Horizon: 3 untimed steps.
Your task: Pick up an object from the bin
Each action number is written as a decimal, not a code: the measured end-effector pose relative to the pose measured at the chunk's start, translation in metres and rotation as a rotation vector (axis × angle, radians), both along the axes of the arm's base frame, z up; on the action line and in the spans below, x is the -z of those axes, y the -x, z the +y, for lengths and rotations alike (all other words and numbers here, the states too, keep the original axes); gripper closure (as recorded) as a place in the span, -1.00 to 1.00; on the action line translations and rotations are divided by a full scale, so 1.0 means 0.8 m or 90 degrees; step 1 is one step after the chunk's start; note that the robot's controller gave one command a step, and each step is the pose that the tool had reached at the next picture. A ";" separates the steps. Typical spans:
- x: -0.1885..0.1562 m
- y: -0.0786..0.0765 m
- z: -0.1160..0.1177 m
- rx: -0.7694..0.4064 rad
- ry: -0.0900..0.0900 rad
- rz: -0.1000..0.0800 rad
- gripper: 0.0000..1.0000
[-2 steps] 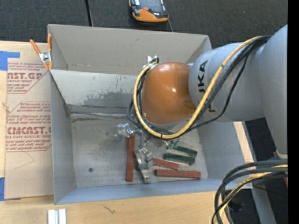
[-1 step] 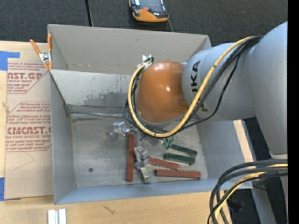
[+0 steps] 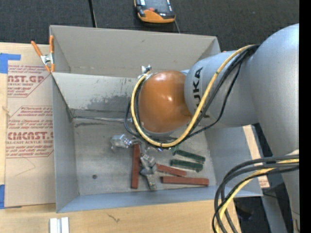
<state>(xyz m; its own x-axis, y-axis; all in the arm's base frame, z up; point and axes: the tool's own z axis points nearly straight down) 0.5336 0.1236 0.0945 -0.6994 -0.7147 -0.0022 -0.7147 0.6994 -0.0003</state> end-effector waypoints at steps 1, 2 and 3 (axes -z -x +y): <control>0.030 -0.014 0.002 -0.124 -0.001 0.001 1.00; 0.030 -0.014 0.002 -0.124 -0.001 0.001 1.00; 0.026 -0.012 0.002 -0.124 -0.001 0.003 1.00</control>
Offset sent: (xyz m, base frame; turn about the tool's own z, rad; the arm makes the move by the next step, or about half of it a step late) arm 0.0000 0.0000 0.0000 0.0000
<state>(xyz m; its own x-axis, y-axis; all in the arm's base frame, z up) 0.5436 0.1255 0.0740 -0.5478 -0.8366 -0.0002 -0.8366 0.5478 0.0037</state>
